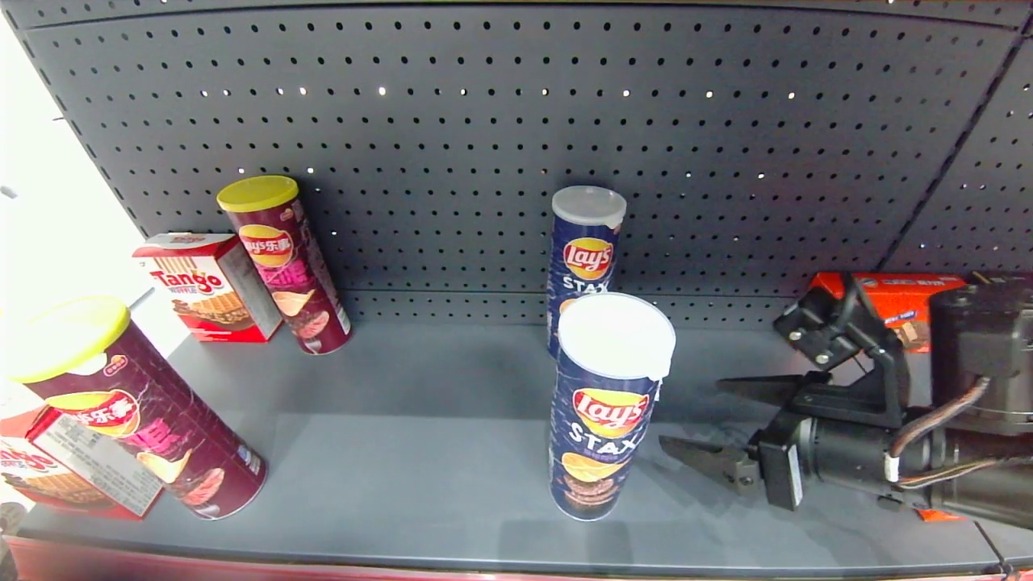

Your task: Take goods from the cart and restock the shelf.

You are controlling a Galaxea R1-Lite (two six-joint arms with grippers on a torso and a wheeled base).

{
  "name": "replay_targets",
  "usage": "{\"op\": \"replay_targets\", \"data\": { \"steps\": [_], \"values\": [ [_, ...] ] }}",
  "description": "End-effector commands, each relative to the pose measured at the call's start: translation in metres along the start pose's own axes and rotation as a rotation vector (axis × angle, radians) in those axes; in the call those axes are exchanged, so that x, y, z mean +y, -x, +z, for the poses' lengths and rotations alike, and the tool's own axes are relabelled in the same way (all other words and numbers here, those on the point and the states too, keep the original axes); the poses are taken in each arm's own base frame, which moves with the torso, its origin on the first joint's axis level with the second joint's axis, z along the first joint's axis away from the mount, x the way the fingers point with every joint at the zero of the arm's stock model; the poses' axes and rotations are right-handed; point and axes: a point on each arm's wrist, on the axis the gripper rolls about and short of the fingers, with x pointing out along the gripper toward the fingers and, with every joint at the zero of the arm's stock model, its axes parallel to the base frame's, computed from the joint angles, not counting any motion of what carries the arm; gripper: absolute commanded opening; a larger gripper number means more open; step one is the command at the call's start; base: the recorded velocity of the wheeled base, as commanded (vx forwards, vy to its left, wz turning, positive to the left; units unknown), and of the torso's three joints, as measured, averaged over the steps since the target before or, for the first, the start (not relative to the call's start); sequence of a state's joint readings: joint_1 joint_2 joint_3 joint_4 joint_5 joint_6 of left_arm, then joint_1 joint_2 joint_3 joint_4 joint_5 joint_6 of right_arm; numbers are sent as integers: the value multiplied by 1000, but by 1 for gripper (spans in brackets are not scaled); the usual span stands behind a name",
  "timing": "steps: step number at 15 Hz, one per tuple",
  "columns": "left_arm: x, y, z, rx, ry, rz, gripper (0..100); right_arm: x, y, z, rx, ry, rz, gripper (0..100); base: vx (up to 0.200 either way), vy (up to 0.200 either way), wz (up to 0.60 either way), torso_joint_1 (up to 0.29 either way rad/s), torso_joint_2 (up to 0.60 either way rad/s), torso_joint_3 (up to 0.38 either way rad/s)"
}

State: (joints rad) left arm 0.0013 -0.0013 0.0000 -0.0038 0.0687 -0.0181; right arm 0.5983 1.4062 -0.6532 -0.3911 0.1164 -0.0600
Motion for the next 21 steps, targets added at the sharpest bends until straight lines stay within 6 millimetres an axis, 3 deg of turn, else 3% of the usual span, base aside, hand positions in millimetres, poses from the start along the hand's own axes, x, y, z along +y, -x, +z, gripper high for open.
{"op": "replay_targets", "data": {
  "steps": [1, 4, 5, 7, 9, 11, 12, 14, 18, 21],
  "values": [
    [0, 0, 0, 0, 0, 1, 100, -19, 53, 7, -138, -27, -140, 100, 0, 0, 0, 0, 0, 0],
    [0, 0, 0, 1, -1, -1, 100, -28, 122, 7, -316, -33, -357, 100, 0, 0, 0, 0, 0, 0],
    [0, 0, 0, 0, -1, 1, 100, -25, 142, -3, -355, -27, -431, 100, 0, 0, 0, 0, 0, 0],
    [0, 0, 0, 1, -1, -1, 100, -13, 163, -26, -385, -19, -548, 100, 0, 0, 0, 0, 0, 0],
    [0, 0, 0, 1, -1, -1, 100, 5, 182, -65, -417, -18, -628, 100, 0, 0, 0, 0, 0, 0],
    [0, 0, 0, -1, -1, 1, 100, 25, 193, -117, -423, -22, -657, 100, 0, 0, 0, 0, 0, 0],
    [0, 0, 0, -1, -1, 1, 100, 30, 198, -130, -435, -27, -700, 100, 0, 0, 0, 0, 0, 0],
    [0, 0, 0, -1, -3, -1, 100, 36, 190, -176, -386, -88, -726, 100, 0, 0, 0, 0, 0, 0],
    [0, 0, 0, -3, -3, -1, 100, 37, 181, -192, -250, -132, -613, 100, 0, 0, 0, 0, 0, 0],
    [0, 0, 0, -3, -1, 1, 100, 37, 180, -193, -247, -143, -609, 100, 0, 0, 0, 0, 0, 0]
  ]
}}
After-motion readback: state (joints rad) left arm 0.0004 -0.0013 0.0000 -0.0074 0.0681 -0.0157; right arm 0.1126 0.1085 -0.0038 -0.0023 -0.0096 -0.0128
